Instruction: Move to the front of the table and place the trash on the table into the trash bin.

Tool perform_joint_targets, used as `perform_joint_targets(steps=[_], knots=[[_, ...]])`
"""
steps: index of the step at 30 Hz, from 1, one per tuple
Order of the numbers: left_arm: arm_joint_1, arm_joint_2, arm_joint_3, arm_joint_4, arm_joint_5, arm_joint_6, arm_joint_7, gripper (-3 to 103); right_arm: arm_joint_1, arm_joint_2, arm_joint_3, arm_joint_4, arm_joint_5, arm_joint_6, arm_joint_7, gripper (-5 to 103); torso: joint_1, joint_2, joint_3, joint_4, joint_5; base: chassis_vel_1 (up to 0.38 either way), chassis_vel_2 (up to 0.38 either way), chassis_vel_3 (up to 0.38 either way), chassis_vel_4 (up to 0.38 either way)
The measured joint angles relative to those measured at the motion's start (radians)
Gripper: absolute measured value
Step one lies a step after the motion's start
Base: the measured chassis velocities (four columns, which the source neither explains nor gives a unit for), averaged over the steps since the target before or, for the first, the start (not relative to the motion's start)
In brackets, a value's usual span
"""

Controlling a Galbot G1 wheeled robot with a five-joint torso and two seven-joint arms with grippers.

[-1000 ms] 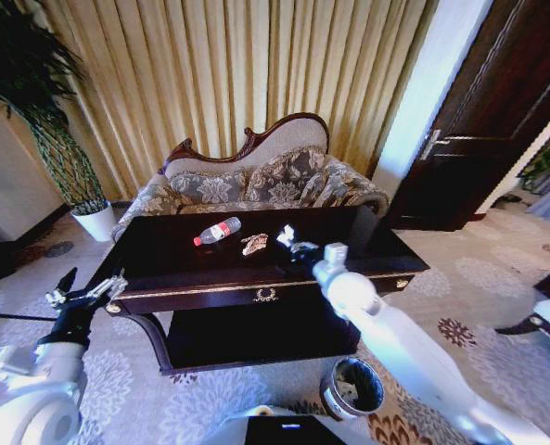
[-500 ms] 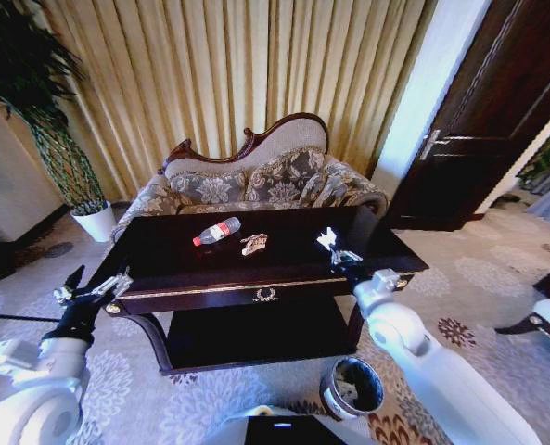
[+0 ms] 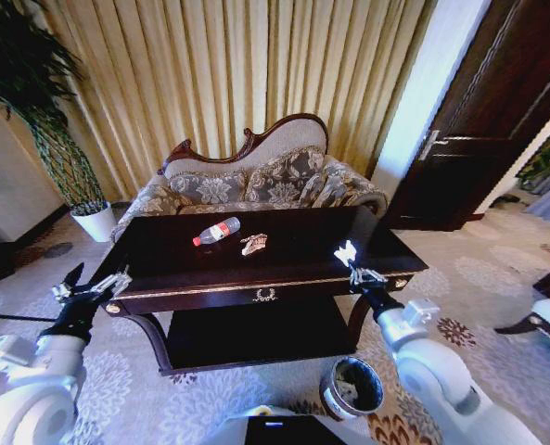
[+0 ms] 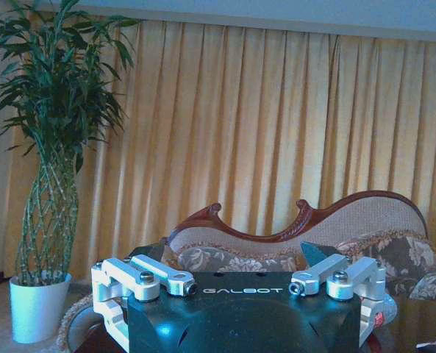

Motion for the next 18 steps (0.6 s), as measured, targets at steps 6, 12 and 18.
perform_joint_targets(steps=[6, 12, 18], knots=[[0.0, 0.0, -0.013, 0.0, 0.003, 0.001, 0.001, 100, 0.001, 0.013, -0.035, 0.01, -0.033, -0.001, 0.001, 0, 0.0, 0.0, 0.0, 0.0, 0.0002, 0.085, -0.091, -0.1, 0.077], [0.001, -0.004, -0.019, 0.0, 0.062, 0.001, 0.013, 100, 0.007, 0.019, -0.061, 0.005, -0.051, -0.003, 0.003, 0, 0.0, 0.0, 0.0, -0.0002, 0.0, 0.17, -0.189, -0.174, 0.172], [0.0, -0.008, -0.018, 0.019, 0.129, -0.016, 0.029, 100, 0.025, 0.021, -0.088, -0.008, -0.062, -0.004, 0.006, 0, 0.0, 0.0, 0.0, -0.0001, 0.0001, 0.259, -0.26, -0.27, 0.263]])
